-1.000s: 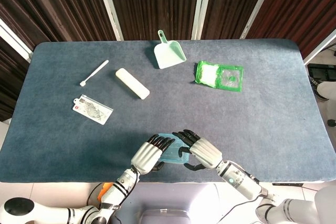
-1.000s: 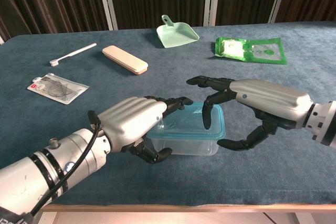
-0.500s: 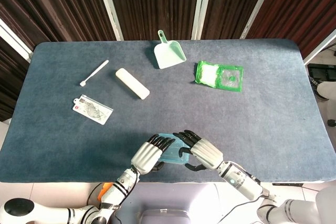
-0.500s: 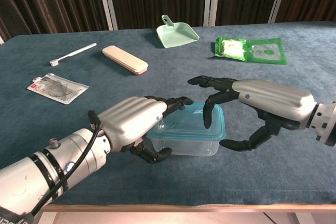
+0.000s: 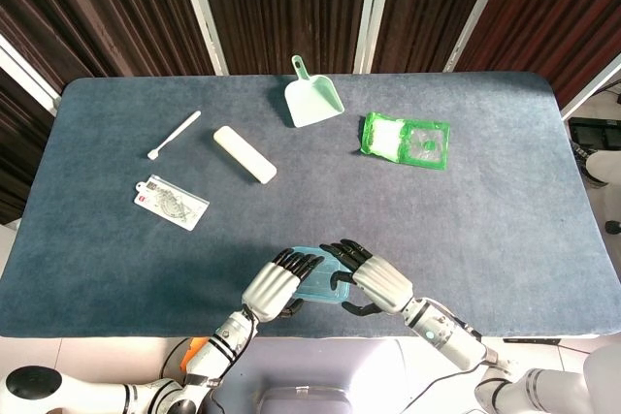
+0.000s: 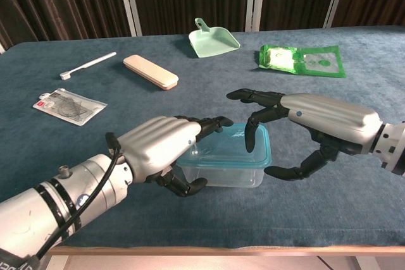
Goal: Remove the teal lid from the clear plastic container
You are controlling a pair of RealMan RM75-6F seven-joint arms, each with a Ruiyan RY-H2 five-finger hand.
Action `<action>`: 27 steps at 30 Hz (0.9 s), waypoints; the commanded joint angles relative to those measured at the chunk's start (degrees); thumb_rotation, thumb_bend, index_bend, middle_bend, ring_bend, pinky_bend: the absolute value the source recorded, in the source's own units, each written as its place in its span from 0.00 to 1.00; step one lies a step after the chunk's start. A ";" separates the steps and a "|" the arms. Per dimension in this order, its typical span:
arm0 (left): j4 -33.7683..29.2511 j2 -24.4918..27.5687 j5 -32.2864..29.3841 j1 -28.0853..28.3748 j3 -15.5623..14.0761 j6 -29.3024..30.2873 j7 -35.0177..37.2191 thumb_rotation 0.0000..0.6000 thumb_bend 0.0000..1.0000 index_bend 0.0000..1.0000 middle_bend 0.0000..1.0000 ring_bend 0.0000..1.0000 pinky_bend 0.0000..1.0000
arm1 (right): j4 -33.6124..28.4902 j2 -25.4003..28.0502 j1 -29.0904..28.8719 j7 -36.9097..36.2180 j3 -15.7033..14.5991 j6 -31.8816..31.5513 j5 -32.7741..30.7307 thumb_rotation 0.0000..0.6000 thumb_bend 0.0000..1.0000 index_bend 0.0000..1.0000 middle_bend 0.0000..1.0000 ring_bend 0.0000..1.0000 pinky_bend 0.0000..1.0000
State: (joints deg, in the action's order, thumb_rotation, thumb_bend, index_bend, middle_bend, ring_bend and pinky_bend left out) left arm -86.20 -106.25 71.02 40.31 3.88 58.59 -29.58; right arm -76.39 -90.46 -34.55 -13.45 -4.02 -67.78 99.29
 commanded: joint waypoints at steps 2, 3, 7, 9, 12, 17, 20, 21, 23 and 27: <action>-0.03 0.04 0.22 -0.06 -0.08 -0.04 0.03 1.00 0.36 0.00 0.56 0.42 0.52 | 0.02 0.03 0.10 -0.64 -0.02 -0.09 -0.16 1.00 0.43 0.57 0.02 0.00 0.00; -0.03 0.00 0.28 -0.05 -0.12 -0.06 -0.08 1.00 0.36 0.00 0.56 0.42 0.52 | -0.01 0.07 0.11 -0.97 -0.02 -0.13 -0.20 1.00 0.43 0.57 0.02 0.00 0.00; 0.09 -0.12 0.58 -0.22 -0.20 0.11 -0.02 1.00 0.36 0.00 0.56 0.42 0.51 | -0.01 0.41 0.07 -2.23 -0.08 -0.31 -0.14 1.00 0.43 0.57 0.02 0.00 0.00; 0.11 -0.05 0.70 -0.18 -0.10 0.02 0.16 1.00 0.36 0.00 0.56 0.43 0.51 | 0.05 0.44 0.08 -2.47 -0.04 -0.40 -0.15 1.00 0.43 0.57 0.02 0.00 0.00; 0.18 -0.09 1.01 -0.22 -0.22 -0.07 0.42 1.00 0.36 0.00 0.56 0.43 0.51 | -0.06 0.56 0.03 -3.31 0.03 -0.43 -0.28 1.00 0.43 0.57 0.02 0.00 0.00; 0.49 -0.36 1.48 -0.42 -0.45 0.07 0.50 1.00 0.36 0.00 0.57 0.43 0.51 | -0.18 0.76 -0.07 -4.54 0.01 -0.48 -0.24 1.00 0.43 0.56 0.02 0.00 0.00; 0.71 -0.42 1.80 -0.44 -0.49 0.05 0.64 1.00 0.36 0.00 0.57 0.43 0.50 | -0.38 0.80 -0.12 -5.29 0.04 -0.46 -0.33 1.00 0.43 0.56 0.02 0.00 0.00; 0.86 -0.53 1.99 -0.52 -0.62 0.14 0.65 1.00 0.36 0.00 0.57 0.43 0.50 | -0.41 0.87 -0.13 -5.53 0.06 -0.47 -0.37 1.00 0.43 0.56 0.02 0.00 0.00; 1.14 -0.73 2.23 -0.63 -0.74 0.23 0.81 1.00 0.36 0.00 0.57 0.43 0.50 | -0.41 0.88 -0.15 -5.64 0.15 -0.49 -0.44 1.00 0.43 0.56 0.02 0.00 0.00; 1.64 -0.95 2.70 -0.69 -0.74 0.25 1.15 1.00 0.36 0.00 0.57 0.44 0.51 | -0.35 0.84 -0.16 -5.69 0.34 -0.60 -0.54 1.00 0.43 0.56 0.02 0.00 0.00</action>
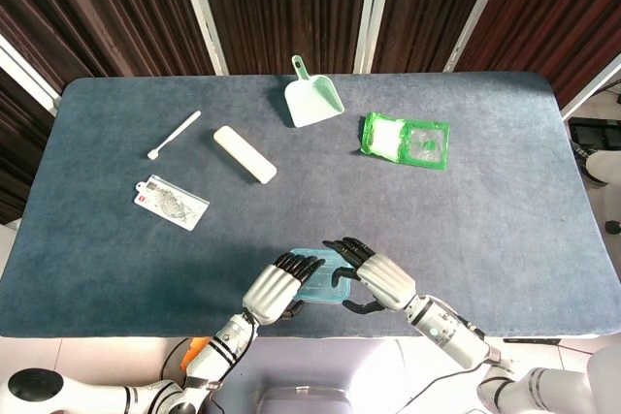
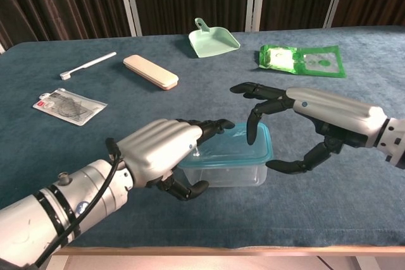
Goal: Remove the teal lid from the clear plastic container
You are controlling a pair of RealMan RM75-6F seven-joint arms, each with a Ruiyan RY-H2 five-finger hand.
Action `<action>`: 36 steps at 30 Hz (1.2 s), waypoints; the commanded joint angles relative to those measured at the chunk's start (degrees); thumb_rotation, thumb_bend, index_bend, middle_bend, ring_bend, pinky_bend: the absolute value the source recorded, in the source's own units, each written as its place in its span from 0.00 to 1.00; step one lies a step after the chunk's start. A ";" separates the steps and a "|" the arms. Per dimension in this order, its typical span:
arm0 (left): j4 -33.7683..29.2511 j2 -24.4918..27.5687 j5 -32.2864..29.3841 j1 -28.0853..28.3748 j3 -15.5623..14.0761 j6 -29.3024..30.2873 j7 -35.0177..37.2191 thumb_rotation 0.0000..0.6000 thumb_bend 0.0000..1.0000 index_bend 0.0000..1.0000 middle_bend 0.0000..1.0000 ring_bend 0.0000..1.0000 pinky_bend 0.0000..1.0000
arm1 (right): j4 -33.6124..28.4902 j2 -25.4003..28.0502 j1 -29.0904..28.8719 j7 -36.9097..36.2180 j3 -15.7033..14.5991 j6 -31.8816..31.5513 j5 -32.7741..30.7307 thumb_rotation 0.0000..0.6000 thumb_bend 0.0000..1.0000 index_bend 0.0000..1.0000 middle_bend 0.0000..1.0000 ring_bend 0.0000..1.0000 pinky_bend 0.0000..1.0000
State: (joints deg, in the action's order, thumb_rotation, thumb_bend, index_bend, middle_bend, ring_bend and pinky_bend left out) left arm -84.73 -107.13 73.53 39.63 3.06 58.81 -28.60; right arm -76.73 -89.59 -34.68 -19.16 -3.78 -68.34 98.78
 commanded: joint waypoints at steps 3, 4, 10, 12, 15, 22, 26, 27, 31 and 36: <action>0.43 -0.27 0.59 -0.14 -0.12 0.13 0.15 1.00 0.36 0.00 0.58 0.44 0.51 | -0.08 0.15 -0.07 0.04 0.26 -0.06 -0.14 1.00 0.43 0.56 0.02 0.00 0.00; 0.56 -0.40 0.77 -0.28 -0.28 0.30 0.13 1.00 0.36 0.00 0.58 0.44 0.51 | -0.11 0.25 -0.05 0.06 0.28 -0.13 -0.13 1.00 0.43 0.56 0.02 0.00 0.00; 1.17 -0.72 1.78 -0.57 -0.63 0.68 0.25 1.00 0.36 0.00 0.58 0.44 0.50 | -0.43 0.49 -0.07 0.40 0.39 -0.06 -0.25 1.00 0.43 0.56 0.02 0.00 0.00; 1.30 -0.70 1.99 -0.61 -0.57 0.69 0.47 1.00 0.36 0.00 0.58 0.44 0.50 | -0.41 0.51 -0.04 0.42 0.44 -0.13 -0.29 1.00 0.43 0.56 0.02 0.00 0.00; 1.33 -0.62 2.34 -0.65 -0.62 0.57 0.74 1.00 0.36 0.00 0.58 0.44 0.50 | -0.31 0.40 -0.12 0.18 0.66 -0.07 -0.47 1.00 0.43 0.56 0.02 0.00 0.00; 1.59 -0.41 3.32 -1.03 -0.99 0.61 1.69 1.00 0.36 0.00 0.58 0.44 0.50 | 1.22 -0.73 -0.48 0.74 0.99 0.56 -0.71 1.00 0.43 0.57 0.02 0.00 0.00; 1.56 -0.11 3.86 -1.13 -1.00 0.60 2.33 1.00 0.36 0.00 0.58 0.44 0.50 | 2.20 -1.55 -0.61 1.29 1.06 0.31 -0.34 1.00 0.43 0.58 0.03 0.00 0.00; 1.55 -0.07 3.99 -1.18 -1.07 0.59 2.44 1.00 0.36 0.00 0.58 0.44 0.50 | 2.37 -1.68 -0.63 1.27 1.09 0.20 -0.27 1.00 0.43 0.59 0.03 0.00 0.00; 1.42 0.12 4.60 -1.34 -1.14 0.75 2.91 1.00 0.36 0.00 0.58 0.44 0.51 | 2.89 -2.14 -0.81 1.80 1.28 0.16 -0.21 1.00 0.43 0.60 0.04 0.00 0.00; 1.30 0.21 5.22 -1.52 -1.23 0.84 3.53 1.00 0.36 0.00 0.58 0.44 0.50 | 3.33 -3.15 -0.94 3.02 1.32 0.54 -0.33 1.00 0.45 0.63 0.05 0.00 0.00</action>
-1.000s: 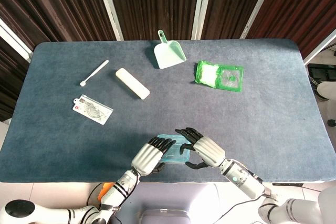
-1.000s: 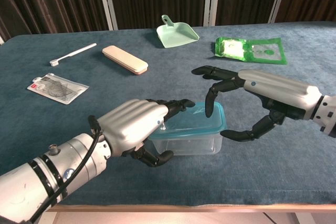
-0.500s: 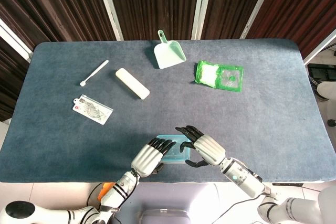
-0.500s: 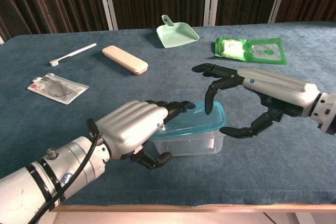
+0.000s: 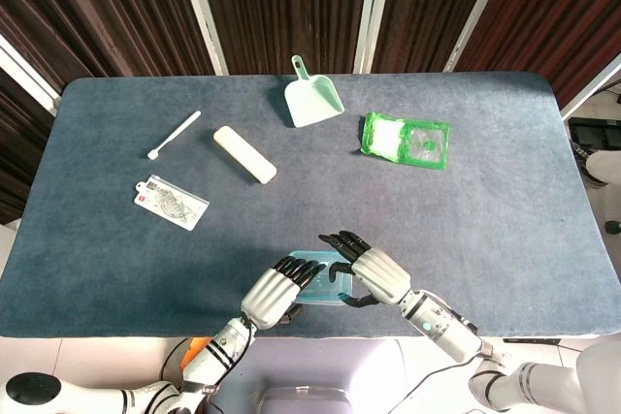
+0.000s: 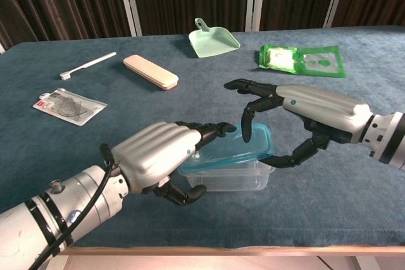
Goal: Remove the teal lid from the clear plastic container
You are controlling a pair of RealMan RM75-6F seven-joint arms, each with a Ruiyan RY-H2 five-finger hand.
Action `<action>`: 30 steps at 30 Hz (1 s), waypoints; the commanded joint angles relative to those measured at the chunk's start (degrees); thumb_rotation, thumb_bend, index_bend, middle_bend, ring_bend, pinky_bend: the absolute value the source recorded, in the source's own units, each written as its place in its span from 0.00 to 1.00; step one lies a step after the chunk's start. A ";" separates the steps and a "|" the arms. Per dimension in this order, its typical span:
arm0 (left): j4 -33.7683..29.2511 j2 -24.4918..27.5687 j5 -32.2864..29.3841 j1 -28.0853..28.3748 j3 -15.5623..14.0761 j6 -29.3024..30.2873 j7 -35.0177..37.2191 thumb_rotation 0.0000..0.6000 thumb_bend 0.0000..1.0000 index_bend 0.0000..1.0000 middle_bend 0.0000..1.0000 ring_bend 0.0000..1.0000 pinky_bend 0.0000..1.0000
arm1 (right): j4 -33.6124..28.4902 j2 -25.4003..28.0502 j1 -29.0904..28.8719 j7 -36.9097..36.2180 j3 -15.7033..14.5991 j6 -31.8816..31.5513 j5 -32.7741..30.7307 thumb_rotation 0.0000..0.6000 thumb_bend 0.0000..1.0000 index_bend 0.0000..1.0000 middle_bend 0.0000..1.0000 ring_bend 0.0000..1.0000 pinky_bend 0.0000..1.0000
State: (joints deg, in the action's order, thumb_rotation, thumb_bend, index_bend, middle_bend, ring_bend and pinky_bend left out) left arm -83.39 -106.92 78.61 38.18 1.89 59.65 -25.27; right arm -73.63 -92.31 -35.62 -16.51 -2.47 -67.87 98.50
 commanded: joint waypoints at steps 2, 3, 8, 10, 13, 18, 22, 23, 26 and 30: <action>-0.13 0.04 0.48 -0.20 -0.10 0.14 0.76 1.00 0.37 0.00 0.58 0.44 0.50 | 0.70 -1.21 0.06 0.98 -0.01 0.15 -0.14 1.00 0.46 0.65 0.07 0.00 0.00; -0.12 0.03 0.72 -0.26 -0.15 0.24 1.03 1.00 0.36 0.00 0.58 0.44 0.50 | 0.85 -1.48 0.05 1.12 -0.06 0.20 -0.12 1.00 0.48 0.67 0.08 0.00 0.00; 0.05 0.13 2.62 -0.57 -0.33 1.08 4.10 1.00 0.36 0.00 0.53 0.40 0.42 | 1.82 -2.63 0.35 1.57 -0.13 -0.38 -0.06 1.00 0.52 0.72 0.10 0.00 0.00; 0.30 0.24 3.66 -0.62 -0.48 1.40 5.72 1.00 0.37 0.00 0.49 0.37 0.39 | 2.09 -2.89 0.53 1.47 0.03 -1.04 -0.01 1.00 0.53 0.73 0.10 0.00 0.00; 0.52 0.46 4.78 -0.62 -0.65 1.53 8.00 1.00 0.37 0.00 0.40 0.29 0.34 | 2.38 -3.11 0.75 1.14 0.35 -2.40 0.31 1.00 0.53 0.74 0.11 0.00 0.00; 1.42 0.49 7.60 -0.78 -0.93 3.07 12.46 1.00 0.36 0.00 0.21 0.13 0.27 | 3.37 -3.47 1.12 0.64 0.79 -5.28 1.38 1.00 0.53 0.76 0.14 0.00 0.00; 2.41 0.46 9.76 -1.00 -1.12 4.70 14.78 1.00 0.36 0.00 0.10 0.02 0.20 | 4.18 -3.82 1.26 0.44 1.24 -6.88 1.79 1.00 0.53 0.76 0.15 0.00 0.00; 2.48 0.52 10.12 -1.05 -1.09 5.05 15.03 1.00 0.36 0.00 0.09 0.01 0.19 | 4.33 -3.87 1.25 0.41 1.39 -7.21 1.86 1.00 0.53 0.77 0.15 0.00 0.00; 2.59 0.91 11.41 -1.45 -0.96 6.78 15.80 1.00 0.36 0.00 0.03 0.00 0.15 | 4.85 -4.03 1.31 -0.05 2.21 -8.78 1.95 1.00 0.53 0.77 0.15 0.00 0.00; 2.67 2.01 13.07 -2.11 -0.38 9.70 16.90 1.00 0.36 0.00 0.00 0.00 0.10 | 6.01 -4.27 1.41 -1.00 3.56 -11.59 2.20 1.00 0.54 0.77 0.15 0.00 0.00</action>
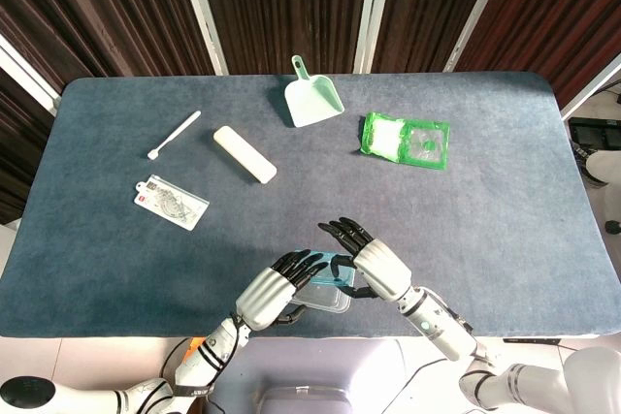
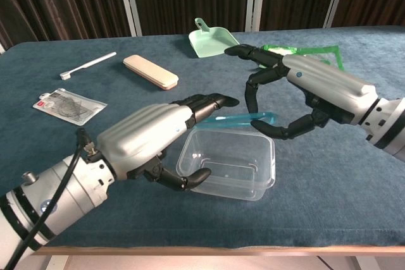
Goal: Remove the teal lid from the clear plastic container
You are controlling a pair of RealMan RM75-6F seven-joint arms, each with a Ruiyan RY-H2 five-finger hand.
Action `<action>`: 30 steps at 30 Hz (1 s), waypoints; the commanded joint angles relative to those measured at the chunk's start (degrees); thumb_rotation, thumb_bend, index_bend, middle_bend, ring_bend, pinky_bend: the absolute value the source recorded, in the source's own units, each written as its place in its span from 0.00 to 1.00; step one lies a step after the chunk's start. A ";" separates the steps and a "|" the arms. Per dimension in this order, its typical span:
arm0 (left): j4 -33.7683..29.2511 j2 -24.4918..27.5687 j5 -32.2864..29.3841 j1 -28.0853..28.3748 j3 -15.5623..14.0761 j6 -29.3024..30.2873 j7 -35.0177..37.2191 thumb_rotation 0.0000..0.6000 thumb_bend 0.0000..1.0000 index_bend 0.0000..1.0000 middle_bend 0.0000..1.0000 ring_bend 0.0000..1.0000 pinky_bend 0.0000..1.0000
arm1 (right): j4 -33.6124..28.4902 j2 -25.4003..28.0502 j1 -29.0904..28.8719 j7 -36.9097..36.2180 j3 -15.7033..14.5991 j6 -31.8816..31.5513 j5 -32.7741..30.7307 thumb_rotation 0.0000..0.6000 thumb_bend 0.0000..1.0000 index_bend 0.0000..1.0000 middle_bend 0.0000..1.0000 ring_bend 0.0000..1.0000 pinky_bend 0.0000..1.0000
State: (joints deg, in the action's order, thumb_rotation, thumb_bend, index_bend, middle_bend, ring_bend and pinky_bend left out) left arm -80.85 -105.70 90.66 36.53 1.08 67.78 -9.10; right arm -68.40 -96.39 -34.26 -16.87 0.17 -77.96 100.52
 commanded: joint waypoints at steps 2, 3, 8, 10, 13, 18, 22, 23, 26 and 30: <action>0.33 1.58 1.27 -0.72 1.06 2.64 0.92 1.00 0.36 0.00 0.00 0.00 0.06 | 2.17 -0.58 -0.02 -0.80 1.84 -3.65 0.74 1.00 0.54 0.77 0.15 0.00 0.00; 0.35 1.89 1.35 -0.88 1.30 3.15 1.04 1.00 0.36 0.00 0.00 0.00 0.04 | 2.95 -0.83 -0.01 -0.68 2.26 -4.62 0.93 1.00 0.55 0.77 0.15 0.00 0.01; -0.36 4.53 2.06 -2.11 1.78 5.91 2.28 1.00 0.36 0.00 0.00 0.00 0.03 | 5.46 -0.75 -0.18 -0.91 4.04 -7.99 1.15 1.00 0.55 0.77 0.15 0.00 0.01; -1.21 6.10 2.10 -2.81 1.56 6.64 2.24 1.00 0.36 0.00 0.00 0.00 0.03 | 6.20 0.38 -0.22 -0.36 4.50 -8.49 1.00 1.00 0.55 0.77 0.15 0.00 0.01; -2.53 9.04 2.00 -4.12 1.24 7.95 2.03 1.00 0.37 0.00 0.00 0.00 0.03 | 7.41 2.55 -0.09 1.03 4.80 -8.57 0.64 1.00 0.55 0.77 0.15 0.00 0.01; -4.31 14.19 0.72 -7.09 -0.26 9.33 1.72 1.00 0.37 0.00 0.00 0.00 0.03 | 11.98 5.15 0.71 3.18 3.47 -6.18 -0.44 1.00 0.55 0.77 0.15 0.00 0.01; -4.92 16.02 -1.76 -8.20 -0.41 7.97 2.87 1.00 0.37 0.00 0.00 0.00 0.03 | 16.77 4.70 1.45 3.26 1.22 -2.67 -1.20 1.00 0.55 0.77 0.15 0.00 0.02; -5.04 16.16 -2.24 -8.20 -0.29 7.47 3.29 1.00 0.37 0.00 0.00 0.00 0.03 | 17.65 4.30 1.61 3.08 0.78 -1.92 -1.40 1.00 0.55 0.77 0.15 0.00 0.02; -4.57 16.01 -2.67 -8.16 -0.18 6.48 3.27 1.00 0.37 0.00 0.00 0.00 0.03 | 19.73 3.03 2.20 2.58 -0.44 -1.13 -1.39 1.00 0.55 0.73 0.15 0.00 0.02; -4.07 15.73 -3.22 -8.59 -0.27 5.92 2.46 1.00 0.37 0.00 0.00 0.00 0.03 | 19.79 3.32 2.77 2.72 -2.61 -0.03 -0.51 1.00 0.55 0.53 0.14 0.00 0.00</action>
State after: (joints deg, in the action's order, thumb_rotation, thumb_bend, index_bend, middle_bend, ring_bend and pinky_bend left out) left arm -84.99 -89.94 87.52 28.01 0.82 73.78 -6.57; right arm -48.32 -93.30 -31.79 -14.15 -1.75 -78.61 99.71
